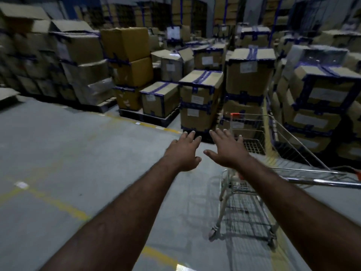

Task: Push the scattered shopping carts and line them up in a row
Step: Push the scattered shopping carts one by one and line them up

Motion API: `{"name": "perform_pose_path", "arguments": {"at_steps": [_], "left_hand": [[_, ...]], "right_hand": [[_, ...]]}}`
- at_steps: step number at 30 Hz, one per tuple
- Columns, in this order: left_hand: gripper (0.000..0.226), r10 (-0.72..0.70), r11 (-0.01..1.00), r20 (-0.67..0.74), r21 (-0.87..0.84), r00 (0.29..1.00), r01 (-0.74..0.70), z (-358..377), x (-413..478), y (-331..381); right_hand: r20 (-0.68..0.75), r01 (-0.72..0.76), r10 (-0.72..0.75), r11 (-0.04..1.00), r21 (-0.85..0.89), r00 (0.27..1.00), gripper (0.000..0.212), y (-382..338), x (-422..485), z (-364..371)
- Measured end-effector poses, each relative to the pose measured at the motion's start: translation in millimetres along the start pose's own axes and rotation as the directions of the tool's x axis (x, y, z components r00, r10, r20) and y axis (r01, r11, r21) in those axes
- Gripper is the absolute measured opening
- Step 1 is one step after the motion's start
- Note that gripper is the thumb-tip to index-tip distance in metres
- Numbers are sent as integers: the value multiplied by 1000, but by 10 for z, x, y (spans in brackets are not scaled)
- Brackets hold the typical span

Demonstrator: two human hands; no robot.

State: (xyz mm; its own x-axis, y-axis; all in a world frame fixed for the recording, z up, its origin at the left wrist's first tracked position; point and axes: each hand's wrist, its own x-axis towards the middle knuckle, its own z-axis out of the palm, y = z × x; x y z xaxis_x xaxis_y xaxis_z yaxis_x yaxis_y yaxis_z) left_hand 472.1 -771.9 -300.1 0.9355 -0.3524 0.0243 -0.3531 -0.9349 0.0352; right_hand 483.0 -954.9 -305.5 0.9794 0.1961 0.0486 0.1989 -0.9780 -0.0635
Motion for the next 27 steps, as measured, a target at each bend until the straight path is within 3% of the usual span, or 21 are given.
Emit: {"name": "perform_pose_path", "arguments": {"at_steps": [6, 12, 19, 23, 27], "left_hand": [[91, -233, 971, -45, 51, 971, 235, -307, -1213, -1213], [93, -525, 845, -69, 81, 848, 529, -533, -2804, -2382], [93, -812, 565, -116, 82, 571, 821, -732, -4960, -3217], [93, -924, 359, -119, 65, 365, 931, -798, -6045, -3414], [93, -972, 199, -122, 40, 203, 979, -841, -6793, -3456]], "right_hand": [[-38, 247, -247, 969, -15, 968, 85, -1611, 82, -210], [-53, 565, -568, 822, -62, 821, 85, -3605, -100, -320], [-114, 862, -861, 504, -58, 496, 84, -5827, -854, -473], [-123, 948, -944, 314, -51, 306, 85, -6831, -1377, -529], [-109, 987, -982, 159, -37, 154, 86, -7500, -1835, -537]]}}
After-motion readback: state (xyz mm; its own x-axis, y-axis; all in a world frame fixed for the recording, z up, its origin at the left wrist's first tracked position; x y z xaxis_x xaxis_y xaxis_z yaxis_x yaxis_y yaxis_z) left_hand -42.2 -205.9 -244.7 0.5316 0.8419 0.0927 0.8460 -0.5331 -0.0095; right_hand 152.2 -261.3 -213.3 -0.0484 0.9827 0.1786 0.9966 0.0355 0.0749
